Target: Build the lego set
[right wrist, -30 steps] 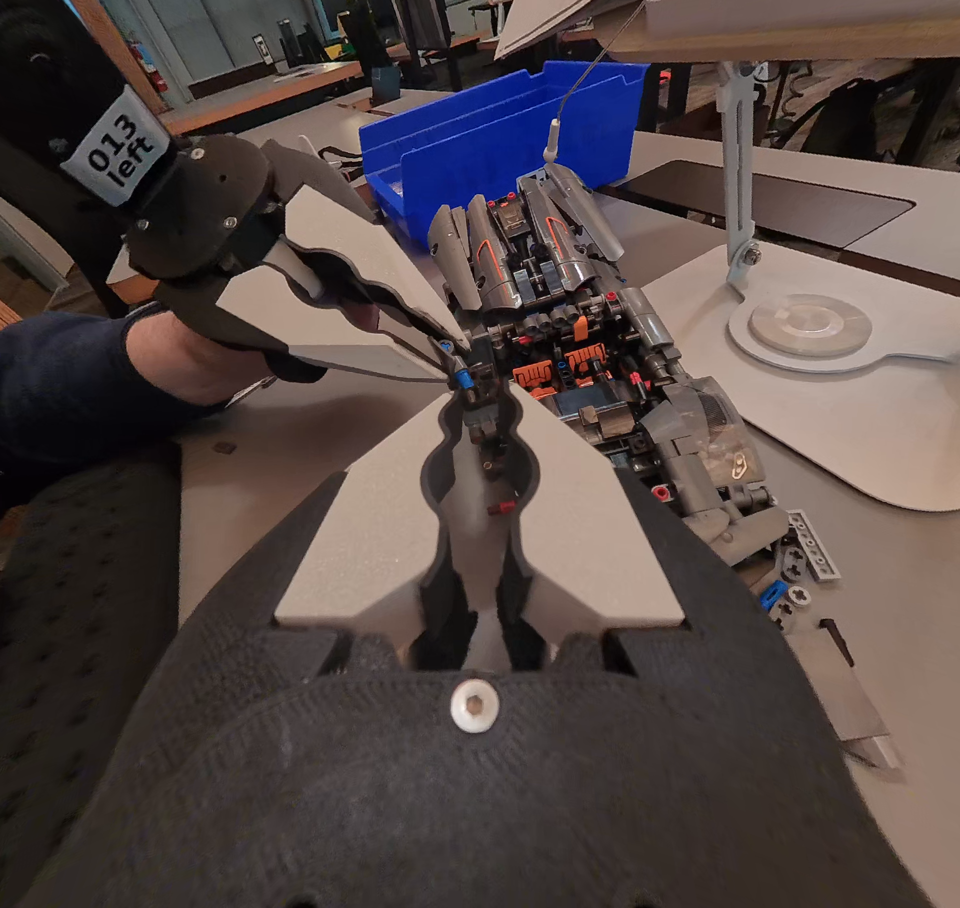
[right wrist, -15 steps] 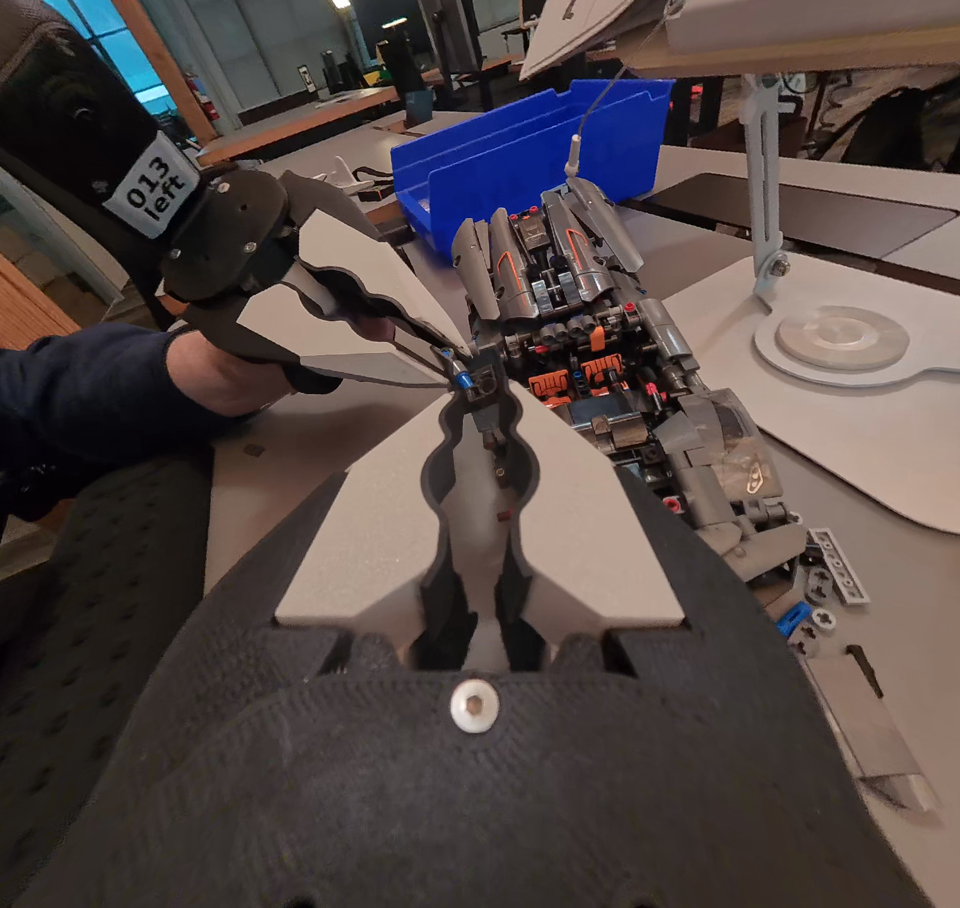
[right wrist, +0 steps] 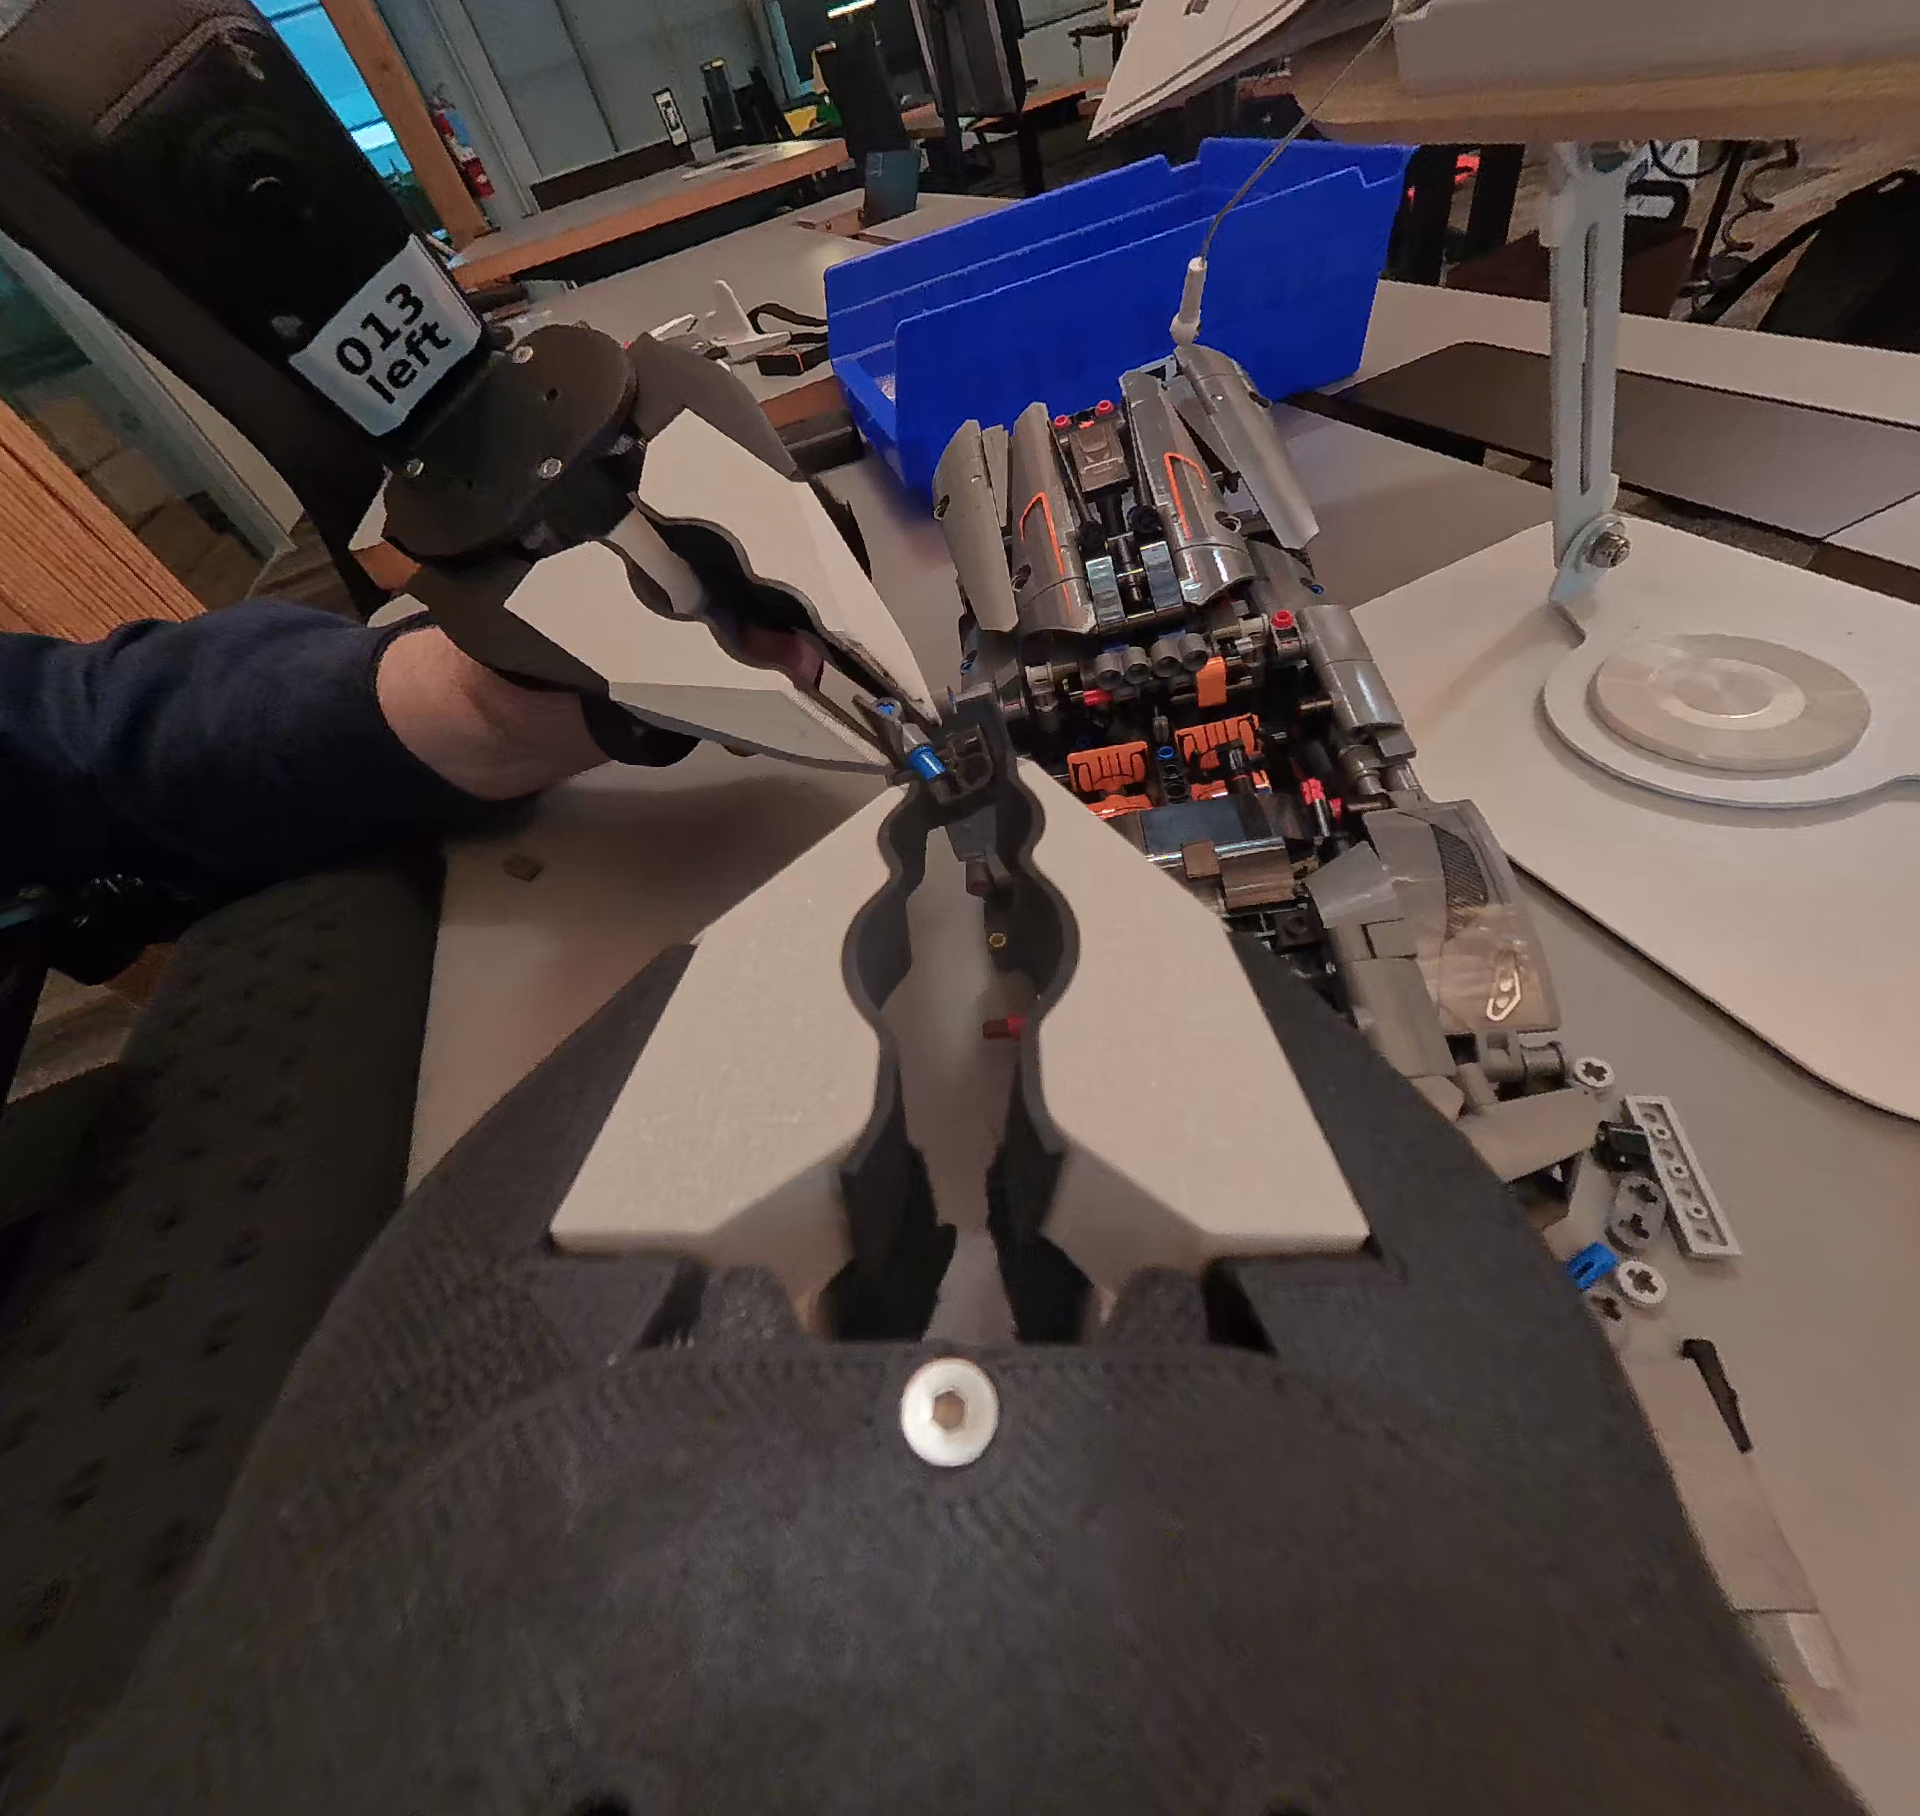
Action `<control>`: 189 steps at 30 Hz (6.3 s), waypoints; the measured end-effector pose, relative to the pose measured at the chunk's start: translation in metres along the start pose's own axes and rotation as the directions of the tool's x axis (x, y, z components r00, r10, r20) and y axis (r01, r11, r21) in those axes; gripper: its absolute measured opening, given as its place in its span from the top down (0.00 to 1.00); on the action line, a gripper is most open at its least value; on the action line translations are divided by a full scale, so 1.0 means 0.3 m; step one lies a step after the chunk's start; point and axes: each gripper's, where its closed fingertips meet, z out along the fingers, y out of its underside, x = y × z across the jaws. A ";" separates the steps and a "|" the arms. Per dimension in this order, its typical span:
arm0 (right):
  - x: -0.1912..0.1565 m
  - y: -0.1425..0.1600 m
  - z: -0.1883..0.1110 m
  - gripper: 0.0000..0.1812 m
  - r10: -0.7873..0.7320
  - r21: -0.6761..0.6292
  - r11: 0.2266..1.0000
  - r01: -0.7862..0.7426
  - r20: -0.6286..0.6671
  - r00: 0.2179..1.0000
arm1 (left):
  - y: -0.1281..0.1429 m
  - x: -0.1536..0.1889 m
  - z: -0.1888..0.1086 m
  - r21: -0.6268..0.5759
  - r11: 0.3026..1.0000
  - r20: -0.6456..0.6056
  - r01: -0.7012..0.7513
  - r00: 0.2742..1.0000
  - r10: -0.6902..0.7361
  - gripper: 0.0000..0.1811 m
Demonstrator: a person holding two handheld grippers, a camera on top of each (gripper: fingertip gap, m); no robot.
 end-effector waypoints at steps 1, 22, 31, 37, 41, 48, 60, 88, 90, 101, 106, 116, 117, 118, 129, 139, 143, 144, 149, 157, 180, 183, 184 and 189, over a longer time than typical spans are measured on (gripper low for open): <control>0.000 0.001 0.000 0.94 -0.016 -0.005 1.000 0.016 0.000 1.000 | 0.001 0.002 -0.001 -0.005 1.000 -0.002 -0.008 1.000 0.008 0.97; -0.033 0.004 -0.007 0.95 -0.206 -0.098 0.970 0.222 0.153 0.967 | -0.004 0.041 -0.009 0.017 1.000 -0.135 0.026 0.991 -0.023 0.98; -0.029 0.015 -0.014 0.95 -0.247 -0.205 0.943 0.264 0.105 0.963 | 0.000 0.046 -0.001 -0.039 0.998 -0.087 -0.057 0.995 0.053 0.98; -0.020 0.023 -0.012 0.95 -0.279 -0.330 0.903 0.274 0.034 0.960 | 0.006 0.045 0.005 -0.105 0.986 -0.045 -0.133 0.991 0.129 0.98; -0.018 0.023 -0.010 0.96 -0.306 -0.389 0.878 0.280 -0.006 0.952 | 0.008 0.045 0.006 -0.149 0.973 -0.022 -0.179 0.984 0.178 0.98; -0.016 0.030 0.000 0.96 -0.280 -0.405 0.881 0.243 -0.035 0.959 | 0.016 0.039 0.015 -0.188 0.958 0.011 -0.216 0.975 0.221 0.98; -0.024 0.030 -0.013 0.95 -0.334 -0.317 0.887 0.336 0.061 0.941 | 0.010 0.049 0.009 -0.099 0.988 -0.075 -0.122 0.991 0.115 0.98; -0.028 0.063 -0.012 0.93 -0.267 -0.391 0.879 0.274 0.073 0.961 | 0.051 0.032 0.029 -0.194 0.956 -0.027 -0.219 0.975 0.218 0.82; -0.029 0.062 -0.011 0.93 -0.244 -0.388 0.888 0.249 0.062 0.968 | 0.049 0.027 0.027 -0.191 0.958 -0.017 -0.216 0.976 0.217 0.83; -0.031 0.076 -0.009 0.93 0.008 -0.383 0.924 -0.001 0.018 1.000 | 0.053 0.011 0.035 -0.223 0.954 0.029 -0.203 0.976 0.215 0.83; -0.030 0.074 -0.007 0.93 0.042 -0.373 0.927 -0.036 0.006 0.999 | 0.054 0.007 0.033 -0.233 0.952 0.031 -0.199 0.977 0.212 0.84; -0.036 0.062 -0.015 0.90 0.063 -0.345 0.937 -0.050 0.028 0.998 | 0.050 0.003 0.033 -0.232 0.955 0.038 -0.185 0.979 0.199 0.83; -0.037 0.059 -0.022 0.87 0.060 -0.340 0.939 -0.042 0.041 0.997 | 0.051 0.003 0.032 -0.230 0.956 0.035 -0.182 0.980 0.195 0.84; -0.030 0.060 -0.030 0.86 0.043 -0.342 0.939 -0.026 0.042 0.998 | 0.051 0.003 0.031 -0.227 0.958 0.033 -0.177 0.981 0.189 0.84; -0.016 0.098 0.018 0.90 -0.260 -0.408 0.886 0.221 -0.041 0.965 | 0.050 0.003 0.032 -0.225 0.960 0.028 -0.169 0.983 0.180 0.83; -0.029 0.037 -0.018 0.89 0.157 -0.266 0.956 -0.123 0.112 0.981 | 0.046 -0.001 0.016 -0.164 0.981 -0.011 -0.103 0.995 0.103 0.83; -0.035 0.023 0.013 0.89 0.270 -0.251 0.941 -0.229 0.145 0.952 | 0.047 -0.019 -0.002 -0.137 0.990 -0.043 -0.022 0.999 0.016 0.83; -0.037 0.022 0.018 0.88 0.272 -0.255 0.940 -0.229 0.148 0.951 | 0.049 -0.024 -0.006 -0.131 0.991 -0.046 -0.009 0.999 0.003 0.84; -0.028 0.040 0.028 0.81 0.019 -0.290 0.957 0.003 0.071 0.997 | 0.058 -0.039 -0.022 -0.139 0.990 -0.049 0.008 0.999 -0.015 0.85; -0.001 -0.009 0.045 0.79 -0.824 -0.415 0.553 0.722 -0.145 0.548 | 0.060 -0.050 -0.026 -0.112 0.990 -0.065 0.083 0.994 -0.091 0.85; 0.013 -0.018 0.076 0.92 -0.970 -0.561 0.241 0.792 -0.134 0.201 | 0.065 -0.066 -0.027 -0.091 0.978 -0.088 0.188 0.977 -0.196 0.85; 0.013 -0.018 0.078 0.92 -0.954 -0.532 0.299 0.792 -0.138 0.267 | 0.067 -0.068 -0.030 -0.091 0.978 -0.091 0.187 0.977 -0.195 0.86; 0.017 -0.018 0.074 0.91 -0.944 -0.526 0.327 0.785 -0.141 0.298 | 0.066 -0.067 -0.029 -0.090 0.979 -0.092 0.184 0.977 -0.192 0.86; 0.013 -0.007 0.054 0.85 -0.827 -0.454 0.539 0.709 -0.126 0.548 | 0.064 -0.060 -0.029 -0.097 0.981 -0.095 0.165 0.980 -0.174 0.86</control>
